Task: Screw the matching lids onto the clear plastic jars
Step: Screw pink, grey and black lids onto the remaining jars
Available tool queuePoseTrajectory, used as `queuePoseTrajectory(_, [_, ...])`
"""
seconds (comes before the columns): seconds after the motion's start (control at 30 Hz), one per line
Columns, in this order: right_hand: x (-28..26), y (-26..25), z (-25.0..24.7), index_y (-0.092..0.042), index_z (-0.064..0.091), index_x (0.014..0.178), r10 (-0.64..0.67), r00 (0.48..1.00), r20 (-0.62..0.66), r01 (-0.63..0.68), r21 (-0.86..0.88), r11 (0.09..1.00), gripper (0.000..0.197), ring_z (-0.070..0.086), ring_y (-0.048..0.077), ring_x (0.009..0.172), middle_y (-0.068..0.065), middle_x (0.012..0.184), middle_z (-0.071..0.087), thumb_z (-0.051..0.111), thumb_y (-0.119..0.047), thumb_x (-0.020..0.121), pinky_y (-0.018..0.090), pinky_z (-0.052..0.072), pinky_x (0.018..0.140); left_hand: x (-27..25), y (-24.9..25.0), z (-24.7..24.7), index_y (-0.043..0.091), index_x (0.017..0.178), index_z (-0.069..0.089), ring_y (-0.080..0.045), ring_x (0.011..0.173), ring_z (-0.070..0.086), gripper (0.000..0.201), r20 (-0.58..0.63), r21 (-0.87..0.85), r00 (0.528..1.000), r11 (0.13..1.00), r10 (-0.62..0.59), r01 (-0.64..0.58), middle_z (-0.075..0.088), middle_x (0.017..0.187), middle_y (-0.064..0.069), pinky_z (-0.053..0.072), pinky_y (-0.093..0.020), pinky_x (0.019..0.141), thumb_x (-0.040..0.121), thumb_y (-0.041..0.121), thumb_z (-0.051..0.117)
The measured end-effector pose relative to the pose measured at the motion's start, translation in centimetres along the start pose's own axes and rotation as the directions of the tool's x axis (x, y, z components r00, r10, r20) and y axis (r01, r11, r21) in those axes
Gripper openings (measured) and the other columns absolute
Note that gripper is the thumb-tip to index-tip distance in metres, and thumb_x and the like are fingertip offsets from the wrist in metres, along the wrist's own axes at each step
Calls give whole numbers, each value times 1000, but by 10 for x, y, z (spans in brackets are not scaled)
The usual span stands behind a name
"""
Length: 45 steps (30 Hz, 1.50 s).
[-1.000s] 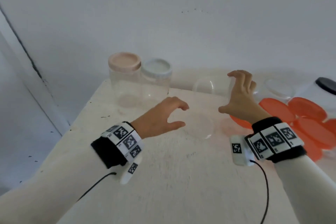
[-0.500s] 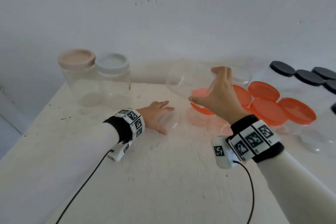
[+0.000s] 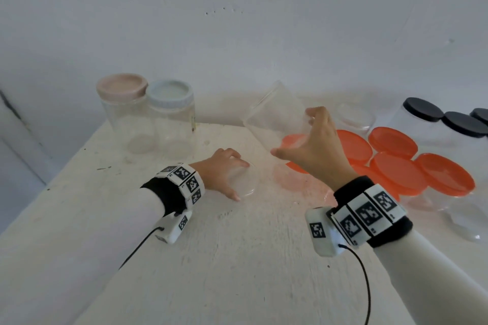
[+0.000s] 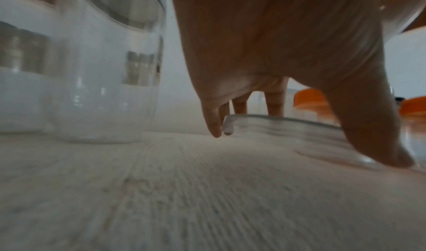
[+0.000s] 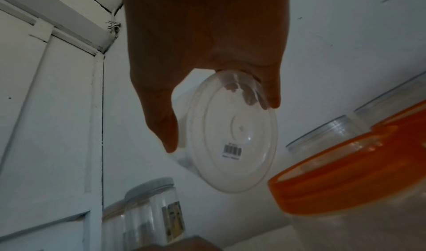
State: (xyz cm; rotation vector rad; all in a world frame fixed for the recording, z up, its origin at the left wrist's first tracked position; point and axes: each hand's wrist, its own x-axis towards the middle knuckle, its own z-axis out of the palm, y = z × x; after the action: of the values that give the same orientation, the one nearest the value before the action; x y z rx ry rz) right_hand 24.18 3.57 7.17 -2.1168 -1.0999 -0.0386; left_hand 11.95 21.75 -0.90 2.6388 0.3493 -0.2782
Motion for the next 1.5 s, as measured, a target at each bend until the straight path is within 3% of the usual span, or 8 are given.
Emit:
queuePoseTrajectory(0.13, [2, -7, 12, -7, 29, 126, 6, 1000, 11, -7, 95, 995, 91, 37, 19, 117, 2, 120, 33, 87, -22, 57, 22, 31, 88, -28, -14, -14, 33, 139, 36, -13, 133, 16, 84, -188, -157, 982, 988, -20, -10, 23, 143, 3, 16, -32, 110, 68, 42, 79])
queuePoseTrajectory(0.27, [2, -18, 32, -10, 25, 136, -4, 998, 56, -2, 112, 994, 109, 38, 19, 119, -3, 120, 26, 90, -33, 52, 33, 37, 101, -61, -29, -26, 40, 135, 38, -7, 131, 19, 81, -324, -245, 942, 969, -87, 6, 25, 143, 7, 18, -29, 111, 66, 42, 80])
queuePoseTrajectory(0.47, [-1, -28, 60, -11, 29, 139, -17, 991, 133, 0, 125, 992, 103, 38, 20, 121, -1, 127, 34, 82, -50, 59, 38, 36, 104, -108, -50, -32, 51, 126, 38, -3, 128, 25, 96, -410, -331, 897, 943, -164, 21, 30, 134, 15, 23, -29, 109, 40, 89, 57])
queuePoseTrajectory(0.8, [2, -17, 103, -8, 32, 131, 92, 915, 393, -180, 193, 964, 94, 45, 14, 113, -5, 120, 27, 88, -31, 59, 30, 43, 93, -140, -66, -50, 48, 128, 44, -2, 132, 27, 88, -528, -370, 825, 929, -202, -9, 34, 139, 16, 26, -39, 113, 49, 81, 64])
queuePoseTrajectory(0.97, [2, -4, 110, -13, 32, 121, 44, 857, 513, -195, 244, 950, 83, 43, 14, 119, 1, 127, 32, 88, -23, 59, 26, 40, 92, -124, -53, -55, 42, 127, 46, -1, 130, 29, 81, -527, -353, 838, 933, -140, -66, 36, 134, 22, 28, -34, 111, 54, 67, 69])
queuePoseTrajectory(1.1, [1, 6, 108, -17, 20, 135, 16, 824, 567, -218, 291, 932, 99, 41, 15, 121, 0, 129, 37, 86, -20, 62, 22, 35, 93, -104, -40, -56, 39, 124, 47, -1, 128, 30, 77, -489, -313, 868, 946, -82, -87, 38, 135, 17, 29, -30, 109, 54, 65, 69])
queuePoseTrajectory(1.3, [1, 12, 108, -23, 27, 127, 28, 797, 604, -319, 381, 868, 88, 42, 15, 124, 0, 131, 41, 86, -13, 62, 25, 40, 98, -77, -22, -53, 34, 128, 47, 2, 128, 20, 76, -418, -266, 908, 960, -33, -87, 31, 143, 11, 18, -22, 105, 62, 49, 80])
queuePoseTrajectory(1.5, [2, 13, 109, -19, 25, 134, 23, 790, 613, -339, 406, 848, 96, 43, 14, 125, -2, 134, 41, 86, -14, 61, 28, 41, 101, -59, -8, -49, 32, 132, 45, -7, 137, 14, 74, -361, -183, 932, 980, 12, -84, 26, 149, 8, 14, -28, 111, 67, 42, 79])
